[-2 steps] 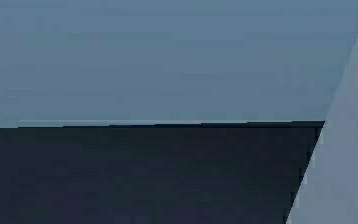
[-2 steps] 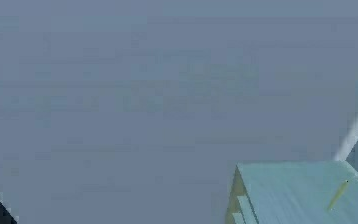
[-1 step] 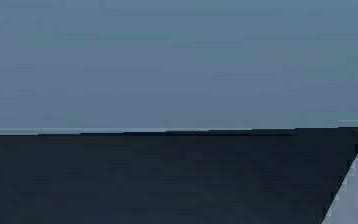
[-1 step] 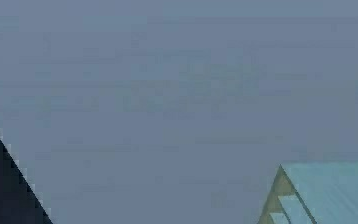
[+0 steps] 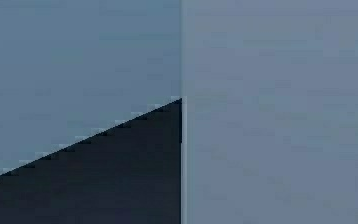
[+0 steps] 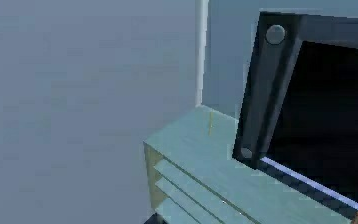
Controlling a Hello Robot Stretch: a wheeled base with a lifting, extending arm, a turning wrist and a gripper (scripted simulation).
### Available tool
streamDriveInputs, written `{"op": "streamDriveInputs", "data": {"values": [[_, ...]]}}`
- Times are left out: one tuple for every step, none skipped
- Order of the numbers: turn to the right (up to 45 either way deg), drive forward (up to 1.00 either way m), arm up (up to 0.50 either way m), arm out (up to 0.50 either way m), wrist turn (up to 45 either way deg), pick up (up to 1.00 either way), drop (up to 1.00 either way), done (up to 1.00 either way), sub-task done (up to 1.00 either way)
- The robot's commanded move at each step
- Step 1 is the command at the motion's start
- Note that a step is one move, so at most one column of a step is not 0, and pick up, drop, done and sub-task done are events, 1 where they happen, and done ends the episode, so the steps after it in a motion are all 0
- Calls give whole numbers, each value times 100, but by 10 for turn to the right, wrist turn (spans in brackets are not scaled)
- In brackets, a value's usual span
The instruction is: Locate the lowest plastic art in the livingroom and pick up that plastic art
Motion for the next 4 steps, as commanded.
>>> {"op": "streamDriveInputs", "data": {"values": [[450, 0, 0, 0, 0, 0, 0, 0, 0], [150, 0, 0, 0, 0, 0, 0, 0, 0], [0, 0, 50, 0, 0, 0, 0, 0, 0], [0, 0, 8, 0, 0, 0, 0, 0, 0]]}}
